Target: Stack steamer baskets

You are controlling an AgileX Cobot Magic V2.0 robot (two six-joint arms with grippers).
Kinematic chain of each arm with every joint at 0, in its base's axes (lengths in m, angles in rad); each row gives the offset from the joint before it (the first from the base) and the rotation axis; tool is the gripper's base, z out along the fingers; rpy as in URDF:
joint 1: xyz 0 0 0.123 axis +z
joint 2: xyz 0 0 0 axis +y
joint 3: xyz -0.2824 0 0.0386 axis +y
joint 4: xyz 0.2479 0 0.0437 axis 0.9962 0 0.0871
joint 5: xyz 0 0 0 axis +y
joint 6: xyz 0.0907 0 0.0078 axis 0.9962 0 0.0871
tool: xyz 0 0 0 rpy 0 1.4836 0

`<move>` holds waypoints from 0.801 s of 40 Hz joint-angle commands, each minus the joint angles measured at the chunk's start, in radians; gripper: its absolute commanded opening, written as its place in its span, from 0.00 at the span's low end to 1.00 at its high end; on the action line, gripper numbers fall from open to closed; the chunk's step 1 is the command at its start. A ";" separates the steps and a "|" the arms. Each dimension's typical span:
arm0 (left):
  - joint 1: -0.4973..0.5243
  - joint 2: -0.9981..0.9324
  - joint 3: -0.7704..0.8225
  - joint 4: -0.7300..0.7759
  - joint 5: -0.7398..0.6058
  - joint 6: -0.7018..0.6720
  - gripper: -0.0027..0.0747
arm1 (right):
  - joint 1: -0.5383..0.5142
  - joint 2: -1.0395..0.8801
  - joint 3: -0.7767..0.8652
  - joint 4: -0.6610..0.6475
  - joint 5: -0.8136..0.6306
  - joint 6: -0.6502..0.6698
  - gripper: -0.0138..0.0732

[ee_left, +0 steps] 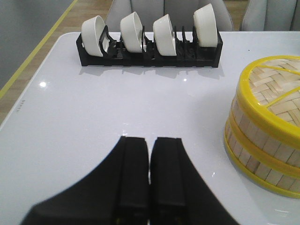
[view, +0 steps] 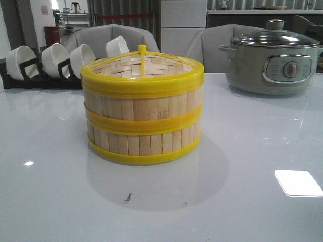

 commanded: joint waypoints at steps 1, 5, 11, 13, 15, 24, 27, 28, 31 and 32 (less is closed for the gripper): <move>0.002 0.000 -0.029 0.007 -0.076 -0.005 0.14 | -0.006 0.003 -0.028 -0.001 -0.101 -0.002 0.55; 0.002 0.000 -0.029 0.007 -0.076 -0.005 0.14 | -0.006 0.003 -0.028 -0.001 -0.103 -0.002 0.25; 0.002 0.000 -0.029 0.007 -0.076 -0.005 0.14 | -0.006 0.003 -0.028 -0.001 -0.122 -0.002 0.22; 0.002 0.000 -0.029 0.007 -0.076 -0.005 0.14 | -0.005 0.003 -0.028 -0.001 -0.112 -0.002 0.22; 0.002 0.000 -0.029 0.007 -0.076 -0.005 0.14 | -0.005 0.003 -0.028 -0.001 -0.104 -0.002 0.22; 0.002 0.000 -0.029 0.007 -0.076 -0.005 0.14 | -0.005 0.003 -0.028 -0.001 -0.083 -0.002 0.22; 0.002 0.000 -0.029 0.007 -0.076 -0.005 0.14 | -0.005 0.003 -0.028 -0.001 -0.082 -0.002 0.22; 0.002 0.000 -0.029 0.007 -0.076 -0.005 0.14 | -0.005 0.003 -0.028 -0.001 -0.082 -0.002 0.22; 0.002 0.000 -0.029 0.007 -0.076 -0.005 0.14 | -0.005 0.003 -0.028 -0.001 -0.082 -0.002 0.22; 0.002 0.000 -0.029 0.007 -0.076 -0.005 0.14 | -0.005 0.003 -0.028 -0.001 -0.082 -0.002 0.22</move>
